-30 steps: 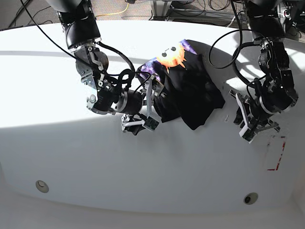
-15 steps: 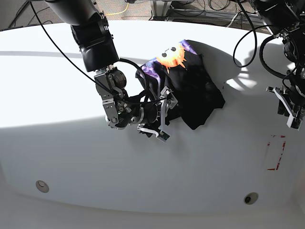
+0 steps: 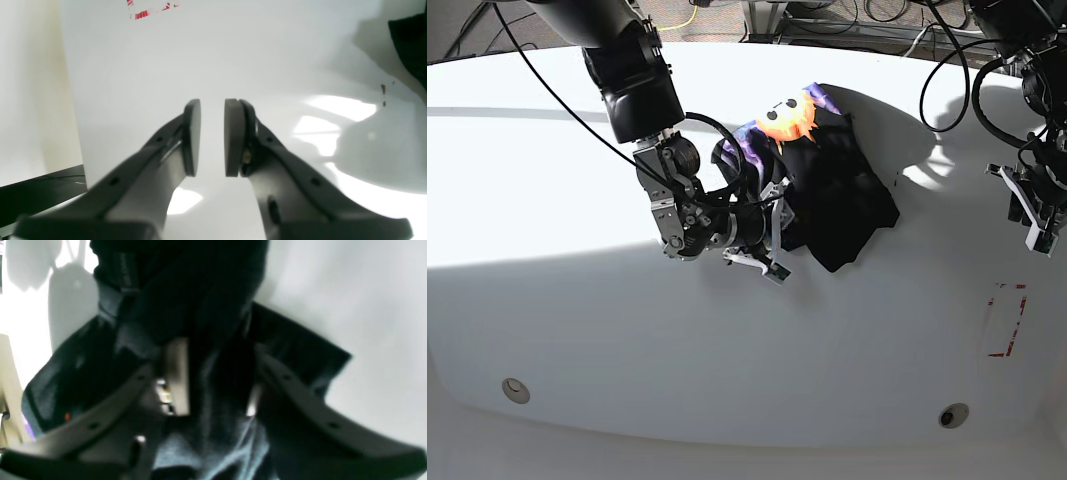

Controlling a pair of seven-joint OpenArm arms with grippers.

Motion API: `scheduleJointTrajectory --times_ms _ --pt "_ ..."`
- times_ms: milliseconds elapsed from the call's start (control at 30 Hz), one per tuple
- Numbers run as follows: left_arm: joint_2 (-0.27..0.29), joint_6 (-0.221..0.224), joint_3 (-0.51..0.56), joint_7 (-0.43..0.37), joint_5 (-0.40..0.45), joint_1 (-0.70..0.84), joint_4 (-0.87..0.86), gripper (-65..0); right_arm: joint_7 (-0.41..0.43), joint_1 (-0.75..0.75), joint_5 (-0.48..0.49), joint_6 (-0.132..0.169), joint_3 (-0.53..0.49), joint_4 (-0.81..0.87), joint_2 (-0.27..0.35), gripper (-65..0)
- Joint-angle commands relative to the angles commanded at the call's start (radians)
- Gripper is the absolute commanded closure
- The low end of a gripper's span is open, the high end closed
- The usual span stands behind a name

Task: Layout the t-shirt on the table in an organized manner, then fold the t-shirt properly
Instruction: 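Flatten and square the folded shirt bundle with the right gripper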

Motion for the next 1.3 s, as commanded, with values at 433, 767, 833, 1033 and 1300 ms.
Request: scheduleJointTrajectory --times_ms 433,767,833,1033,1300 --pt "0.0 0.0 0.002 0.0 -0.002 0.0 -0.002 -10.7 -0.023 -0.017 0.0 0.0 0.017 0.13 0.037 -4.1" --pt "0.002 0.0 0.058 0.0 -0.003 0.002 -0.003 -10.7 -0.132 -0.026 0.0 0.0 0.157 0.249 0.058 -4.1" --pt "0.002 0.0 0.075 0.0 -0.003 0.002 -0.003 -10.7 -0.132 -0.026 0.0 0.0 0.157 0.25 0.078 -4.1" --pt "0.002 0.0 0.117 0.0 -0.003 0.002 -0.003 -10.7 -0.169 -0.038 0.002 0.0 0.158 0.315 0.091 -4.1" --pt "0.002 0.0 0.149 0.0 -0.003 0.0 -0.003 -10.7 -0.189 -0.068 -0.006 0.0 0.158 0.437 0.112 -4.3"
